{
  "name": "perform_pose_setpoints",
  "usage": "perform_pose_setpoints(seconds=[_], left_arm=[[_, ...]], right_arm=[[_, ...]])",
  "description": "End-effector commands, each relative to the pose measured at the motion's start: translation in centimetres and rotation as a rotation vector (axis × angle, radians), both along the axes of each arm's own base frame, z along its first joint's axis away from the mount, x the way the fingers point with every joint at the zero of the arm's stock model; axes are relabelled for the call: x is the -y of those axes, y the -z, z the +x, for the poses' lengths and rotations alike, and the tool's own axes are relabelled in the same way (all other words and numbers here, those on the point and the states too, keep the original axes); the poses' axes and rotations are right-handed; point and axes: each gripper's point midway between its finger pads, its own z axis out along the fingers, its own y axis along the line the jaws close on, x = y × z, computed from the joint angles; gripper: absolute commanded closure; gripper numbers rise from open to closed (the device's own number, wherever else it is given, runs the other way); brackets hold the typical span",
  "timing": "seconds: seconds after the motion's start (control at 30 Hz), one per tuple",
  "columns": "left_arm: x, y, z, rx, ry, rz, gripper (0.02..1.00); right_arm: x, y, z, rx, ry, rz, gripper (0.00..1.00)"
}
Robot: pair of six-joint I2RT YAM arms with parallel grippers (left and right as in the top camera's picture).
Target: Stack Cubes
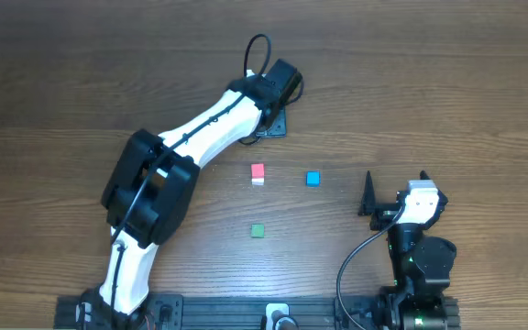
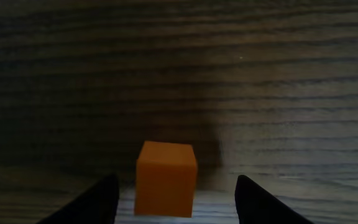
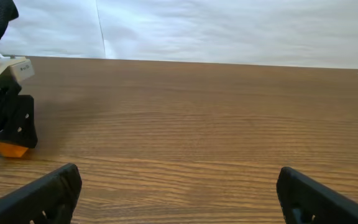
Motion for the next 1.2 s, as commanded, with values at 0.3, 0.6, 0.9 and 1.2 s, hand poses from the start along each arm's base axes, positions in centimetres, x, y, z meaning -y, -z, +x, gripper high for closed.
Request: perform_pose_setpoints(seconds=[0.3,0.6,0.9,1.2], left_arm=[[-0.5,1.1,0.0,-0.037,0.0,0.001,0.599],[-0.6,1.1,0.0,-0.039,-0.007,-0.002,0.766],[-1.2,-1.5,-0.7,-0.034,-0.055,-0.004,0.961],[-1.2,-10.8,-4.3,0.053,-0.044,-0.034,0.978]], right_arm=[[-0.1,0.2,0.0,0.0,-0.006,-0.003,0.009],[-0.1,0.2,0.0,0.0,-0.006,-0.003,0.007],[-0.1,0.2,0.0,0.0,-0.006,-0.003,0.007],[-0.1,0.2,0.0,0.0,-0.006,-0.003,0.007]])
